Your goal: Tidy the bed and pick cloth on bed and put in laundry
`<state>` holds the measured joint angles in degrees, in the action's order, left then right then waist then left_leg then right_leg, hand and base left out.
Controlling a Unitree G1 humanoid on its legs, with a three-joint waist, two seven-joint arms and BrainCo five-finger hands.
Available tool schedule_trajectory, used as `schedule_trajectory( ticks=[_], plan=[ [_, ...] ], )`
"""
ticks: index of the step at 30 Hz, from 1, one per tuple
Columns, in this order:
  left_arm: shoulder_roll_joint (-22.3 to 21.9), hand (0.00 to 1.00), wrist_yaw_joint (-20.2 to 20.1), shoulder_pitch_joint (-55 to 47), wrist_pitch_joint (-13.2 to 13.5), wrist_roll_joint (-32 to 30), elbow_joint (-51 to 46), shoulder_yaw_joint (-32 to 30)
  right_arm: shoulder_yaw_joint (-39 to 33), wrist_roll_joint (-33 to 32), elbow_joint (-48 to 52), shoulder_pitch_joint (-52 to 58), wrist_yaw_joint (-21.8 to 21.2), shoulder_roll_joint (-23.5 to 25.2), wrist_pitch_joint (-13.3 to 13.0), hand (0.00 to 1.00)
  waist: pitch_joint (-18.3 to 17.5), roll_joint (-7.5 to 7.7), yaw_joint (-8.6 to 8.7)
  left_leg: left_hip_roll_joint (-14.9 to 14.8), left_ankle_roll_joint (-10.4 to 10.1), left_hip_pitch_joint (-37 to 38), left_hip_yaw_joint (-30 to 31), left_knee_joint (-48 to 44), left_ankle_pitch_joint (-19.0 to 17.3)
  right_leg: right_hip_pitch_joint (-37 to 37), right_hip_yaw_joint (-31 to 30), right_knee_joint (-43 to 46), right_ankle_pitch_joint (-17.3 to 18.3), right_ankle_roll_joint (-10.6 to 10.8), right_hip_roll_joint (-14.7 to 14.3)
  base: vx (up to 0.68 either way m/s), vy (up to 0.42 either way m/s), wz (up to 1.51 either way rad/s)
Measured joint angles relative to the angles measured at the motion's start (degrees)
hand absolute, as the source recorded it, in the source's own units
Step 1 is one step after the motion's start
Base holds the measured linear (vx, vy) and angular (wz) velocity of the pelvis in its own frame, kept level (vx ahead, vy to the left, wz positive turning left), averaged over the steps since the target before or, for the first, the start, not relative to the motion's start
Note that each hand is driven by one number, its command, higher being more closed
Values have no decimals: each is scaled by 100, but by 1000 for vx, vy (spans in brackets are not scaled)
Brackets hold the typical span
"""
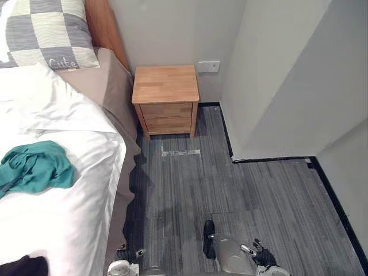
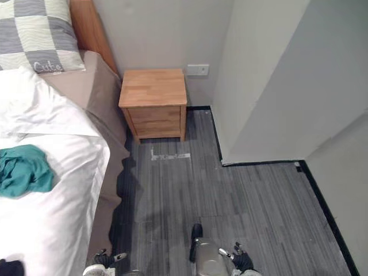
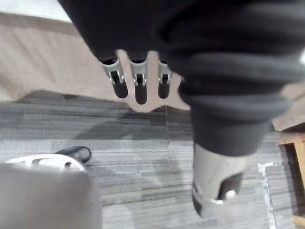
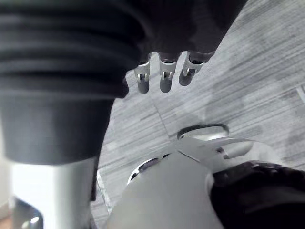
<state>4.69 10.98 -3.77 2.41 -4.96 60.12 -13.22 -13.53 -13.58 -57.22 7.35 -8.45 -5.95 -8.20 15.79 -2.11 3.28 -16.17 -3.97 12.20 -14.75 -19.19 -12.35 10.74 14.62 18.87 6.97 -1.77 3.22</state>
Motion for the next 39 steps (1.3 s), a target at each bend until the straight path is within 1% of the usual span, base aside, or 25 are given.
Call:
schedule_trajectory(
  ticks=[1,2,3,5,7,9,11,13,15,17,18,19,20,22,25,28,29,30,31,32,33,34,35,37,39],
  plan=[
    [-101,0,-1,-126,34,-31,-128,-177,31,8,0,-6,-12,-62,89,0,-10,-36,-13,-271,49,-562,376,-1306,408,-282,72,-125,168,-67,-165,268,-363,19],
    [-129,0,0,-242,99,-43,-212,-266,75,16,-43,7,-17,-109,126,0,22,-52,-58,-511,192,-1244,829,-2580,1283,-658,88,-440,270,-146,-407,262,-321,7],
    [-144,0,1,-310,122,-36,-220,-263,92,16,-80,-7,-23,-141,136,0,38,-84,-101,-595,146,-1505,965,-3092,1431,-867,72,-641,271,-149,-509,275,-255,-10],
    [-95,0,-16,-423,225,-56,-270,-78,100,16,-293,-163,-58,-121,155,0,120,23,-247,-477,123,-2168,826,-4102,845,-1635,-14,-1236,275,-161,-626,336,-272,-18],
    [-95,0,-17,-470,260,2,-329,-27,108,35,-319,-172,-68,-124,145,0,117,41,-328,-267,-34,-2260,488,-3659,601,-1948,-10,-1493,262,-139,-625,260,-187,-15],
    [-99,0,-13,-537,354,157,-379,90,163,257,-203,-230,-67,-130,110,0,115,35,-347,142,-114,-2312,-470,-2199,535,-2251,175,-1788,242,-148,-619,284,-110,0],
    [-78,0,-12,-500,339,182,-375,149,288,312,-96,-228,-54,-136,80,0,72,50,-325,233,3,-2160,-1869,-1209,781,-2310,510,-1891,264,-336,-627,269,-81,34],
    [-11,0,-12,-409,272,187,-293,207,365,412,98,-224,-35,-115,56,0,33,131,-285,488,707,-1773,-3829,-278,695,-2493,1159,-2037,395,-307,-638,350,-89,89],
    [56,0,2,-371,140,372,-293,405,467,463,423,-219,-18,-115,33,0,-37,149,-277,808,1272,-1694,-3956,217,581,-2501,1807,-1758,563,-27,-618,309,-58,106],
    [100,0,10,-414,-16,526,-285,562,605,472,940,-256,-18,-154,27,0,-250,85,-322,990,1415,-1537,-3910,717,399,-2321,2242,-1012,798,372,-538,347,-3,103],
    [177,0,3,-405,-141,536,-212,591,774,473,1449,-429,-16,-168,31,0,-322,219,-351,1157,1307,-1410,-3531,930,389,-1843,2204,634,1031,729,-91,354,45,108],
    [218,0,4,-424,-168,544,-217,587,855,471,1741,-510,-21,-180,22,0,-369,284,-340,1217,1288,-1407,-3297,970,377,-1403,2004,1806,901,873,229,438,31,153],
    [275,0,6,-420,-188,548,-224,592,925,461,2060,-602,-12,-240,12,0,-391,357,-315,1295,1287,-1382,-2879,978,376,-935,1852,2910,788,797,605,310,-18,143],
    [281,0,9,-456,-206,532,-265,604,921,438,2432,-670,72,-430,-27,0,-380,345,-304,1326,1265,-1162,-2081,1020,389,-796,1761,3419,848,612,964,501,-130,216],
    [362,0,9,-611,-233,501,-295,580,880,188,3076,-631,226,-622,-49,0,-381,320,-296,1204,979,-866,-1030,1228,327,-605,970,2433,904,513,828,327,-203,187],
    [564,0,6,-785,-293,410,-281,561,297,109,4176,-358,317,-704,8,0,-474,451,-153,1098,675,-827,176,1470,395,-339,-873,97,417,769,363,287,-412,213],
    [708,0,13,-893,-326,282,-267,529,-10,106,4535,-345,346,-882,97,0,-573,680,-97,1069,322,-914,665,1439,402,-293,-1671,-838,-234,1056,372,264,-434,164],
    [753,0,13,-928,-333,279,-267,525,-49,103,4567,-356,347,-916,100,0,-589,744,-92,1082,262,-914,731,1418,390,-292,-1764,-945,-340,1079,390,384,-614,181],
    [1007,0,11,-1100,-367,277,-290,509,-187,28,4718,-412,335,-1052,150,0,-675,1170,-79,1185,-69,-903,964,1216,264,-286,-2005,-1160,-863,1095,535,285,-441,99],
    [1033,0,6,-1139,-420,279,-236,448,-224,0,4727,-492,321,-1174,137,0,-670,1303,-93,1135,-244,-887,1038,1038,180,-292,-1932,-1002,-847,769,544,340,-535,96],
    [902,0,2,-1155,-472,294,-281,328,-163,-22,4648,-773,283,-1466,236,0,-707,1087,-196,783,-426,-967,1012,749,94,-327,-1717,-874,-715,848,275,170,-262,40],
    [813,0,4,-1212,-476,296,-311,286,-107,-44,4656,-954,228,-1675,241,0,-730,946,-199,620,-453,-1021,973,648,55,-379,-1616,-945,-627,725,121,283,-440,21],
    [632,0,-2,-1222,-515,301,-376,236,119,-104,4590,-1569,156,-2113,300,0,-662,677,-247,270,-545,-1000,985,557,-36,-508,-1480,-1017,-575,617,-173,192,-293,9],
    [490,0,-10,-1180,-511,354,-378,141,391,-17,4431,-2251,109,-2400,440,0,-659,504,-270,96,-648,-986,982,552,44,-556,-1369,-1017,-459,431,-322,155,-211,20],
    [426,0,-13,-1101,-439,402,-377,120,786,75,3973,-3024,40,-2616,661,0,-572,442,-325,-9,-528,-1096,836,3,202,-923,-1095,-1098,-323,294,-307,150,-202,78]
  ],
)
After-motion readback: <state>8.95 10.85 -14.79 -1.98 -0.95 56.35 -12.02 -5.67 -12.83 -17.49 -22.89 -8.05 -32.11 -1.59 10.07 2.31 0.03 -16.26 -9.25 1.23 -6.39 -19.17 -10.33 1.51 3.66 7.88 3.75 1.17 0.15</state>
